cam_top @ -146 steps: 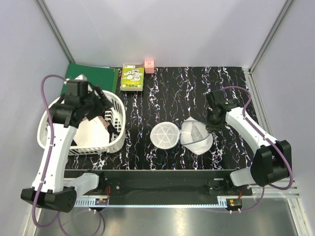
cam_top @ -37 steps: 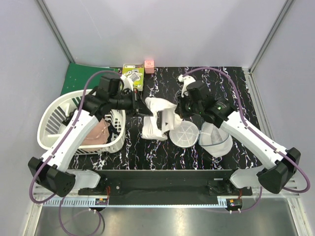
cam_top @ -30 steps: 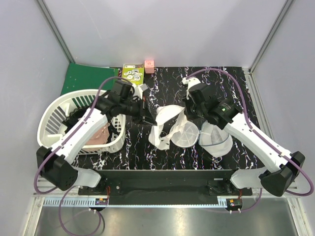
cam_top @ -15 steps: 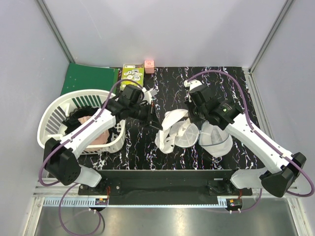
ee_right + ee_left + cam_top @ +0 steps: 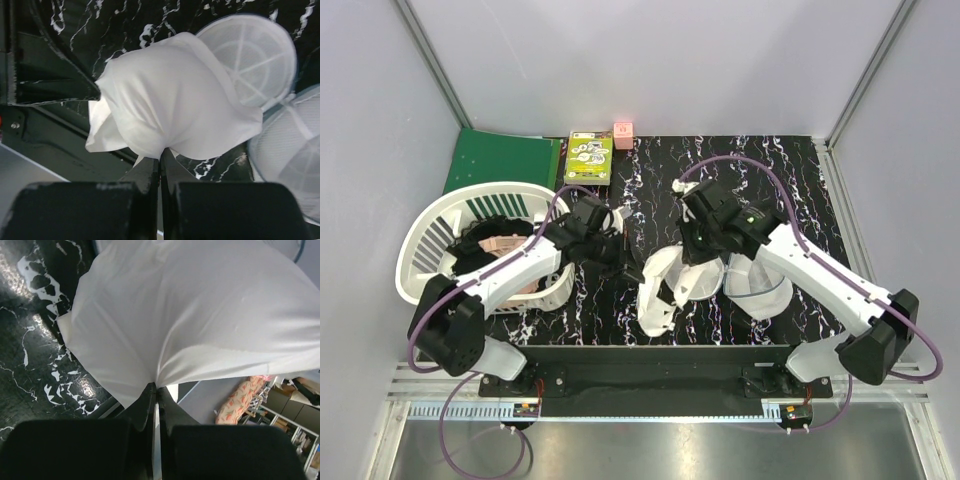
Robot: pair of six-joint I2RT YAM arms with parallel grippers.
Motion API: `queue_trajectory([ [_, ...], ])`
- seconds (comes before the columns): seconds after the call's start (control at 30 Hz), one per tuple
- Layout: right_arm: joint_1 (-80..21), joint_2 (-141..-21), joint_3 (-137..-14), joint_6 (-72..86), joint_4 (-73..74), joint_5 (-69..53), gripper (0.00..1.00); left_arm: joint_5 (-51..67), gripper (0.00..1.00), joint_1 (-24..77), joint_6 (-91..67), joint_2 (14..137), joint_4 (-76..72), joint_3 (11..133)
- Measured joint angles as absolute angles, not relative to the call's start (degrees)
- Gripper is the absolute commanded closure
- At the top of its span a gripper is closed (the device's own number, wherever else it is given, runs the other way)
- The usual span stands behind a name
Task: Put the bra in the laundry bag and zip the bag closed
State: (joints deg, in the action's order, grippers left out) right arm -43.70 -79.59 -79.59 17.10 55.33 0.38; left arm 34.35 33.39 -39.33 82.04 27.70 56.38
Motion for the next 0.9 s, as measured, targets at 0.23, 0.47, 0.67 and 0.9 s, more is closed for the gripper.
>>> queue_trajectory([
  [0.23,-46.1,-85.0,-79.9,23.0,53.8,-3.2,1.00,31.3,0.51,32.6,-40.6,78.2,27.0,51.4],
  [0.47,-46.8,-87.9,-79.9,27.1,50.1,-7.6,1.00,27.8,0.09,32.0,-40.4,67.8,30.5,50.0],
  [0.67,-48.7,-90.6,-79.9,27.9,47.4,-12.2,0.87,22.7,0.01,32.0,-40.7,57.6,38.0,50.0],
  [0.9,-51.8,-95.9,-80.0,28.7,43.4,-22.6,0.45,15.2,0.04,32.0,-41.4,50.4,50.0,53.7],
])
